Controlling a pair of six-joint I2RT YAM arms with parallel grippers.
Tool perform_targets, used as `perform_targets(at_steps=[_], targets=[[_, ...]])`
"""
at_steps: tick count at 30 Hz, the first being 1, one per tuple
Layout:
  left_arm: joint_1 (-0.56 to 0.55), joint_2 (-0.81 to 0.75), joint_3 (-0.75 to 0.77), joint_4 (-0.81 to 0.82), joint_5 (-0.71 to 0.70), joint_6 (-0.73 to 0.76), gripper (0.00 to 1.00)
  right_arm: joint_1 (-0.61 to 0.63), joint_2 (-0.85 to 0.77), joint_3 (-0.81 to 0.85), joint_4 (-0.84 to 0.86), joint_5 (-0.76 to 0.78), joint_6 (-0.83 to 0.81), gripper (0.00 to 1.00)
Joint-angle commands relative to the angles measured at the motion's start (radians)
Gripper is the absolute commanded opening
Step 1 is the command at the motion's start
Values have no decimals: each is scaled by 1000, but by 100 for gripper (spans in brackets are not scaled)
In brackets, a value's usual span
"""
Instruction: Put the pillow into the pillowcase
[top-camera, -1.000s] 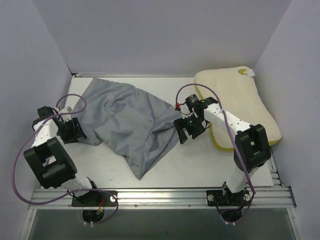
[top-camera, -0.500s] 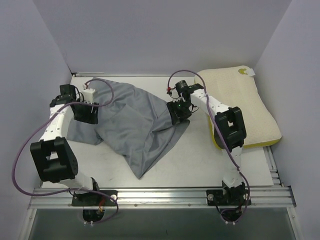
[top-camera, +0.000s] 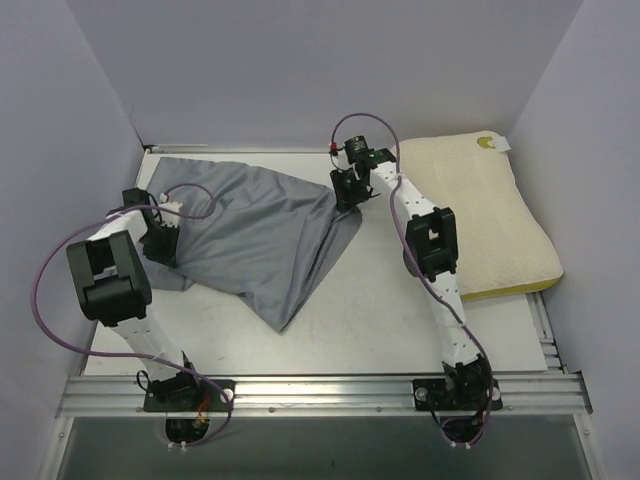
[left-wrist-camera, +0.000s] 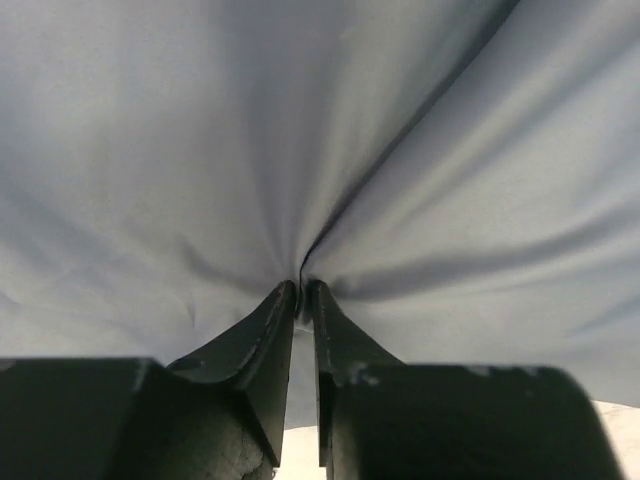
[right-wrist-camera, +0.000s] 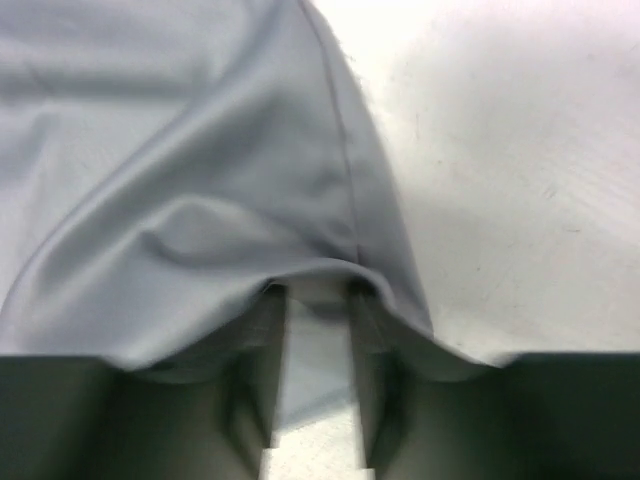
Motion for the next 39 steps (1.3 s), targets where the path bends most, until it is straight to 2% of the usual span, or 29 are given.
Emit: perform_targets(at_steps=[1,2,3,5,6,7,9,10,14,19,24,25,28,29,31,32,33,39], targets=[[107,-14,-61,-36,-64,36,21,1,-93,36,-26,35,1,36],[127,-23,-61,-45,-30,37,21,1,-143,-7,-28,44,-4,51],[138,-46,-56,-74,-12,40,24,-4,-199,-52,-26,58,-21,74],[147,-101,-44,-108,69,51,35,-30,-365,-179,-28,153,-38,85],[144,-124,-39,-119,100,58,50,-48,-414,-211,-38,182,-36,89],[129,-146,-23,-131,133,54,57,-103,-485,-251,-51,234,-30,91],[103,-200,3,-174,200,42,69,-165,-525,-264,-86,291,-22,95],[71,-215,32,-185,211,37,70,-220,-533,-258,-133,335,-30,96],[11,-278,89,-206,246,-13,75,-347,-485,-248,-232,317,-32,100],[1,-290,139,-226,306,-69,76,-397,-363,-239,-311,254,-38,100],[1,-322,119,-229,314,-78,77,-392,-261,-257,-403,69,-50,100],[1,-329,116,-231,312,-80,77,-381,-248,-314,-410,66,-64,98],[1,-352,117,-235,312,-76,77,-338,-276,-482,-404,62,-153,82],[1,-361,119,-235,314,-76,77,-326,-292,-524,-396,61,-176,60],[3,-362,122,-234,320,-78,77,-289,-347,-610,-378,55,-260,37],[3,-365,126,-237,325,-80,77,-275,-370,-685,-371,50,-301,10],[4,-364,129,-237,329,-81,77,-263,-398,-714,-364,59,-338,0],[4,-372,145,-235,360,-81,77,-222,-762,-992,-289,165,-743,0]])
